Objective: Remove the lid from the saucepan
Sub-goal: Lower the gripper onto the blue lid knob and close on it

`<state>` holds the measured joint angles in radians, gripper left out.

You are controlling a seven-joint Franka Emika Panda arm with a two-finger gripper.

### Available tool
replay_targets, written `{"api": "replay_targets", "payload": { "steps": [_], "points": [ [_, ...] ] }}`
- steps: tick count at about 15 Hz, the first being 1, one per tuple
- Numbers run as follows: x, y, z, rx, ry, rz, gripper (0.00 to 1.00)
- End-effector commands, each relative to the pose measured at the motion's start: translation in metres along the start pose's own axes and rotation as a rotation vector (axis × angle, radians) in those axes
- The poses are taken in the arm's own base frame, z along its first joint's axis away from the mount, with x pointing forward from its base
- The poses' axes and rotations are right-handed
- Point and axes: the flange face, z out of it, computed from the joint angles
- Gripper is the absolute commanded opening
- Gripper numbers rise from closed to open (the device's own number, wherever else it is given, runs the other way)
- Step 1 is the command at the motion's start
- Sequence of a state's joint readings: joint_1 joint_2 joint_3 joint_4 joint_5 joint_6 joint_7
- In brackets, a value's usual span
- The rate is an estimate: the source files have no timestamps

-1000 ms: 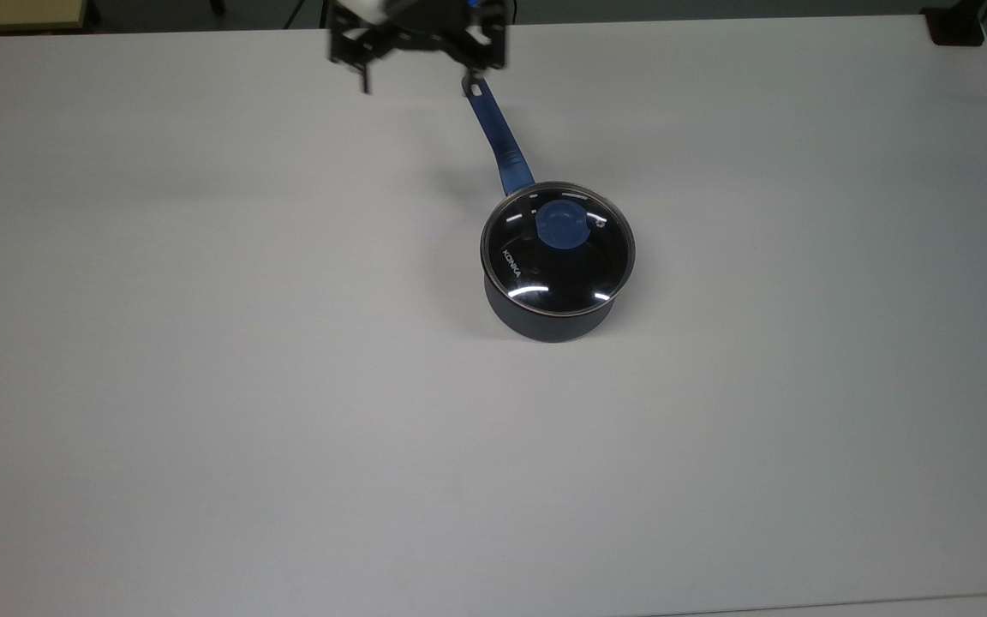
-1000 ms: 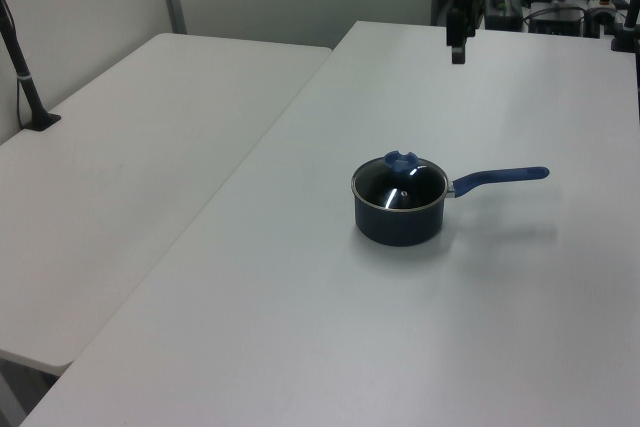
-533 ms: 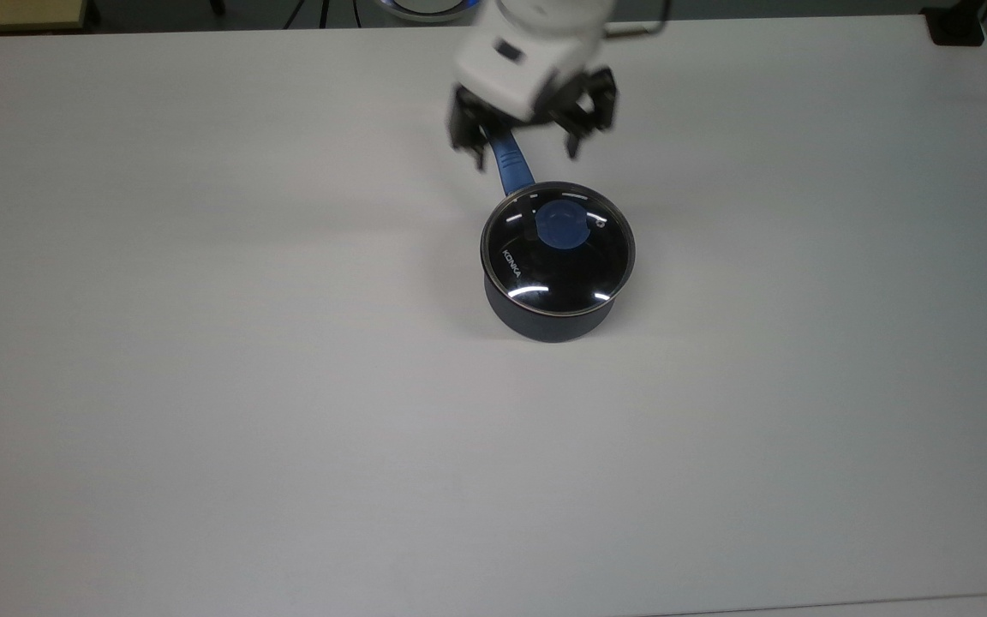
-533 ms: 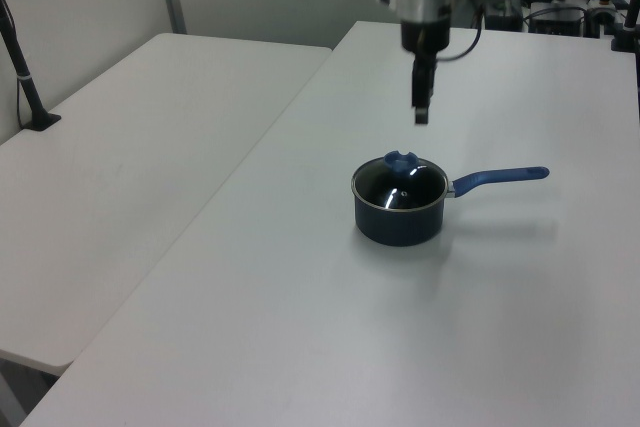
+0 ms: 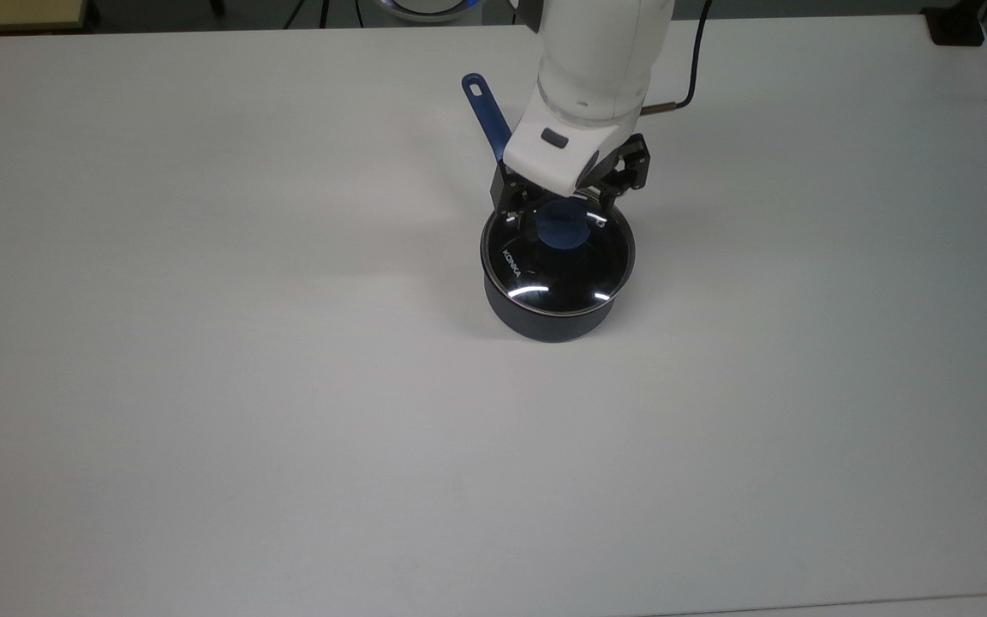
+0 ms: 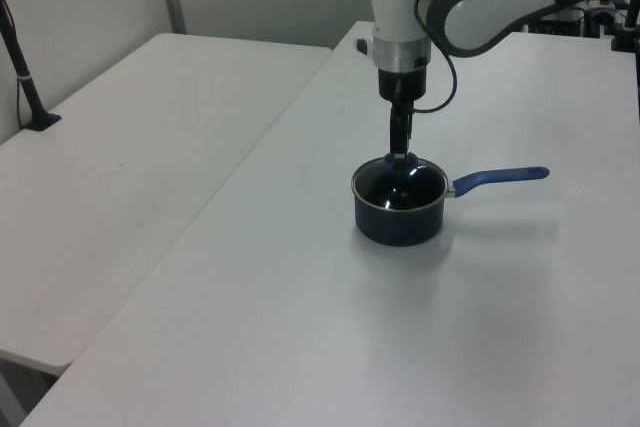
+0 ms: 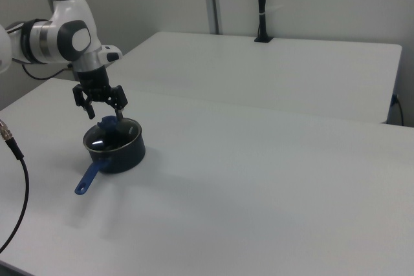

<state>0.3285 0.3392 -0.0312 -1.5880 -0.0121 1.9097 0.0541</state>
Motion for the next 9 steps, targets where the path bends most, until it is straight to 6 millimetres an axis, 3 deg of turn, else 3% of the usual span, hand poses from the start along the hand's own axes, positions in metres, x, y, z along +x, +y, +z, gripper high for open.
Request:
{"api": "replay_targets", "payload": {
  "steps": [1, 2, 9],
  "points": [
    [0.001, -0.001, 0.004, 0.014, 0.012, 0.040, 0.90],
    [0.001, -0.001, 0.004, 0.014, 0.012, 0.040, 0.85],
    [0.004, 0.000, 0.017, 0.013, 0.009, 0.043, 0.84]
  ]
}}
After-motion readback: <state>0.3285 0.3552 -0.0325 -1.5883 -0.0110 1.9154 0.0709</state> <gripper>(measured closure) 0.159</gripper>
